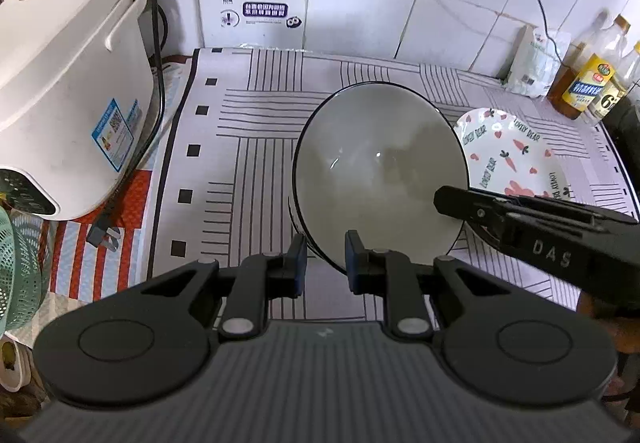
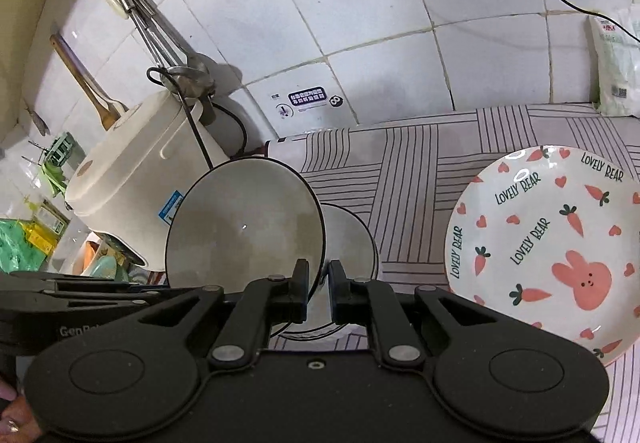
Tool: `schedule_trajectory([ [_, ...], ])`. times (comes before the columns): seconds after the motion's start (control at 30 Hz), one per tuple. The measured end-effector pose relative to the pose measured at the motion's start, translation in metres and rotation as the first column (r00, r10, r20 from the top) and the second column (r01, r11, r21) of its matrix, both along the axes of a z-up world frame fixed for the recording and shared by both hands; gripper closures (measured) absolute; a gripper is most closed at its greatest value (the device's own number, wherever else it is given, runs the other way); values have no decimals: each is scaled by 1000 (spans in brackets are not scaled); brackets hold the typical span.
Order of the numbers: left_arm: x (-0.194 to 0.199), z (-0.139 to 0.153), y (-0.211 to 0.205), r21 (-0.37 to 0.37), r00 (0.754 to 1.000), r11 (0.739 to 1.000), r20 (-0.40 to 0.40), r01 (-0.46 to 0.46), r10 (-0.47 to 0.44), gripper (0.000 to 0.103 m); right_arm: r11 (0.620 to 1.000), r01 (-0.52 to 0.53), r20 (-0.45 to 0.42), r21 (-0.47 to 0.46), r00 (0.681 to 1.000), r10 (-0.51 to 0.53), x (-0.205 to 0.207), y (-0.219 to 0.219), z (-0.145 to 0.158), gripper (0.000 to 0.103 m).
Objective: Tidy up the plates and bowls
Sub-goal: 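Lower the held bowl into the other white bowl and open both grippers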
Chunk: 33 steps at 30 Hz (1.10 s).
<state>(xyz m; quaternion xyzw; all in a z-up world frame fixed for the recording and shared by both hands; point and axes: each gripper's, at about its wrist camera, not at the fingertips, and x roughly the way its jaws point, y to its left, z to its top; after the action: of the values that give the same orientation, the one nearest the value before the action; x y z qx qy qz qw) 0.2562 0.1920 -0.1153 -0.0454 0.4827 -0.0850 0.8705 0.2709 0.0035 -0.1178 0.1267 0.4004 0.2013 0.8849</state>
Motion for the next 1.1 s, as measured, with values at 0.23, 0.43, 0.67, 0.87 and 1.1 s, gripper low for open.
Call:
schedule_trajectory([
  [0.23,9,-12,-2,13,1000,1000,-19,1,-1,85,999,-11,71,-40,997,14,-3,5,-12,88],
  [0.43,17,-16,-12,50,999,998,-30,28,-26,84,997,-4,72,-81,997,10,2,5,-20,88],
  [0.67,26,-20,-17,93,997,994,-59,54,-48,82,987,-23,76,-158,996,35,6,12,-24,86],
  [0.87,28,-20,-21,110,997,992,-53,63,-58,82,977,-38,95,-212,994,59,10,17,-24,84],
  [1.1,19,-18,-19,73,1000,997,-19,23,-21,78,966,-53,109,-252,991,83,7,22,-20,80],
])
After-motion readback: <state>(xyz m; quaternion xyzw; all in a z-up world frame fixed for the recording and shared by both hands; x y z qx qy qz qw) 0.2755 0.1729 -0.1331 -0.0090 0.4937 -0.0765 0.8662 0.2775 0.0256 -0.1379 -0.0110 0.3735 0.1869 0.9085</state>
